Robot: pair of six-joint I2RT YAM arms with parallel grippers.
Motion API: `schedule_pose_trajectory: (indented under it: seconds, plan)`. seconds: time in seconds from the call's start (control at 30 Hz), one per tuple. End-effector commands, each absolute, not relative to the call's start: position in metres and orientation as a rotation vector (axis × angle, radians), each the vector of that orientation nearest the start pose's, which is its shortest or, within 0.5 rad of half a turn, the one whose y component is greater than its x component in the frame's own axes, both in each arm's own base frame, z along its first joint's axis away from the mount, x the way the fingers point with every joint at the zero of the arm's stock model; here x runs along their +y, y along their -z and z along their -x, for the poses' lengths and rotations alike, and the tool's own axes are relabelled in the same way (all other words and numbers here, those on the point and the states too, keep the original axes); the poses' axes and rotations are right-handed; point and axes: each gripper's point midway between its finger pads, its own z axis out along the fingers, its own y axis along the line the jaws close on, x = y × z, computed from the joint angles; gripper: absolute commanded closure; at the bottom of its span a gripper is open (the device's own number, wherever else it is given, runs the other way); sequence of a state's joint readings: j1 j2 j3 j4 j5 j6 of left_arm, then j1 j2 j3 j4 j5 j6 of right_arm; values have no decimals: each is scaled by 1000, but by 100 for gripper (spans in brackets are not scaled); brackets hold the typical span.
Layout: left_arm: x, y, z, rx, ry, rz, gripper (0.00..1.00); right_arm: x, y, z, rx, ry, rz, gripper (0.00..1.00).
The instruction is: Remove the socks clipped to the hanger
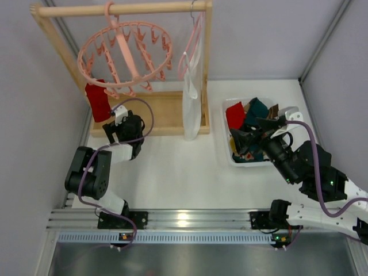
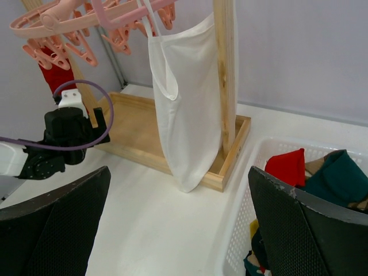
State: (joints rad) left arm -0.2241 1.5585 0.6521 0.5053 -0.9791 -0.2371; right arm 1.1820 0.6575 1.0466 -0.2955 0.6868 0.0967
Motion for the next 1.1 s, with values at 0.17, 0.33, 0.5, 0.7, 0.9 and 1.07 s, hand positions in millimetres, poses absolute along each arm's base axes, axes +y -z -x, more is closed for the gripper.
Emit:
schedule_pose_trajectory:
  seconds: [0.17,0.33,0.5,0.7,0.9,1.07]
  plan:
    - [81,-154,-415,1528,-718,632,2,188,-413,-185,1448,-579,293,1]
    - [88,-164,-427,1509,-751,589,2,192,-406,-185,1452,-570,320,1]
    - [97,-179,-445,1478,-780,552,2,204,-402,-181,1447,-607,370,1]
    - [105,-185,-449,1440,-784,573,24,207,-401,-182,1440,-598,386,1]
    - [107,-198,-450,1390,-814,551,87,207,-400,-182,1441,-600,387,1]
    - [107,-205,-444,1361,-783,579,100,209,-400,-182,1443,-604,386,0]
